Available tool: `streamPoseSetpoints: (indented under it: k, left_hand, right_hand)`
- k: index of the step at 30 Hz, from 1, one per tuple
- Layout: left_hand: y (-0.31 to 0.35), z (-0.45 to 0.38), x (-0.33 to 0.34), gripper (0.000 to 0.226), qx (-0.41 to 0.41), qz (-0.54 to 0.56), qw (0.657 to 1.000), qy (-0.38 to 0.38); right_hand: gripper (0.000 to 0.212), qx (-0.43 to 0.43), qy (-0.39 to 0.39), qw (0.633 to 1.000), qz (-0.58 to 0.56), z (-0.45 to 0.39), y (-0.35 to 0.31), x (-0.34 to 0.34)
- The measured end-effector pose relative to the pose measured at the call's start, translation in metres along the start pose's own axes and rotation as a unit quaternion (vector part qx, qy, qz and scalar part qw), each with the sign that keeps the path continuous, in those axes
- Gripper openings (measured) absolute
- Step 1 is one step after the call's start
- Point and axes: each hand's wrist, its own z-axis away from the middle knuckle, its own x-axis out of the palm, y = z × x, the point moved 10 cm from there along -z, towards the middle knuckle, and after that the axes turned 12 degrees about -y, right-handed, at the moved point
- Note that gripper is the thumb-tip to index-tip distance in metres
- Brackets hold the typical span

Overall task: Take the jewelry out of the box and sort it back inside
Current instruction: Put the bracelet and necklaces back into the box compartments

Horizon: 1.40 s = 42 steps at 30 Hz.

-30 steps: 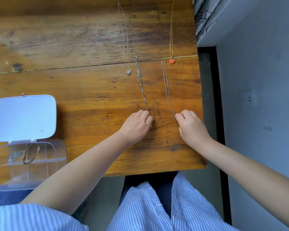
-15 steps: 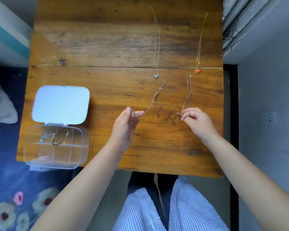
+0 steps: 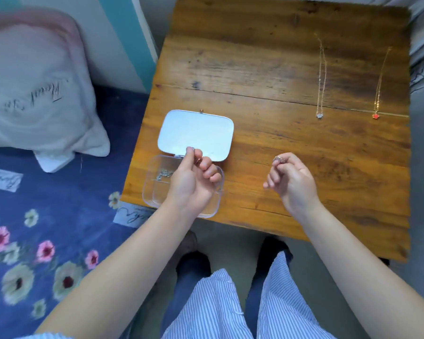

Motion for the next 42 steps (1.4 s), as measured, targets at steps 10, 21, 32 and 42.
streamPoseSetpoints:
  k: [10,21,32,42]
  left_hand:
    - [0.105,0.044,-0.045,0.048,-0.002,-0.027,0.997,-0.068]
    - [0.114,0.038,-0.095,0.049,-0.016,-0.042,0.998,-0.046]
    - [0.134,0.041,-0.057,0.047,0.013,-0.075,0.991,-0.113]
    - [0.125,0.047,-0.072,0.045,0.005,-0.172,0.983,-0.066]
  right_hand:
    - [0.04,-0.062,-0.012,0.998,-0.007,0.017,0.018,0.129]
    - [0.041,-0.056,-0.049,0.997,-0.006,0.018,0.036,0.179]
    - [0.041,-0.027,-0.016,0.999,0.04,-0.014,0.066,0.173]
    - [0.039,0.06,0.011,0.971,0.232,-0.027,0.108,0.153]
